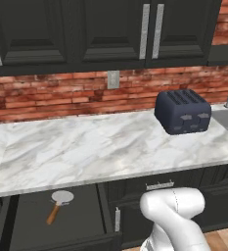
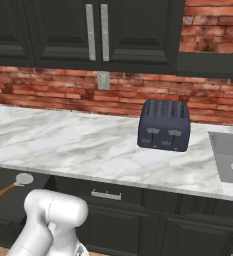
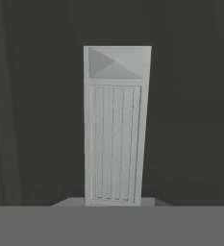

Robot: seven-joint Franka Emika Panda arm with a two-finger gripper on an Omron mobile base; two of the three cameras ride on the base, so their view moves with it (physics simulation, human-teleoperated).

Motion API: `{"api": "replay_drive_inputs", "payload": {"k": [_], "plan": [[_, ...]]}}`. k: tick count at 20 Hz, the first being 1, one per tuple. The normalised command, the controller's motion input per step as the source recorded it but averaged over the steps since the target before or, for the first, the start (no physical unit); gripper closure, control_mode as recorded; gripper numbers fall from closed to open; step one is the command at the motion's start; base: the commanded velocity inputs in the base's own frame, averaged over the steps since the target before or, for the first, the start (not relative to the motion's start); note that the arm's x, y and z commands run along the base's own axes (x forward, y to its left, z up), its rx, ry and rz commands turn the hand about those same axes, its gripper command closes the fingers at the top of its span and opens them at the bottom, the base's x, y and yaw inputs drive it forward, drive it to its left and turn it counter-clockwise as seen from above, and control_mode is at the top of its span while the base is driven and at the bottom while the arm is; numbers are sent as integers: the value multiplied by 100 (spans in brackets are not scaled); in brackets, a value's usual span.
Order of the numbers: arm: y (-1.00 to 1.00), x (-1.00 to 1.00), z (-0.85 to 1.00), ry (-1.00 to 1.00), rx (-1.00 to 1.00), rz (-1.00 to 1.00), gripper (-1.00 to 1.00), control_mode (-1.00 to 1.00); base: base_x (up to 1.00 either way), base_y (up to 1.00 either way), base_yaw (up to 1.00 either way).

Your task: Take the pizza cutter from the drawer on the left and place it on the dining counter for cutting.

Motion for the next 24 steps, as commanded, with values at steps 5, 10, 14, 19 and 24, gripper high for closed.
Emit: {"api": "replay_drive_inputs", "payload": {"k": [5,10,14,19,24], "plan": [[-10,-63,-9,0,0,0,100,-100,0,0,0],[-1,-47,-8,0,0,0,100,-100,0,0,0],[0,-26,-3,1,0,0,100,-100,0,0,0],[0,0,0,0,0,0,100,-100,0,0,0],[0,0,0,0,0,0,-100,-100,0,0,0]]}}
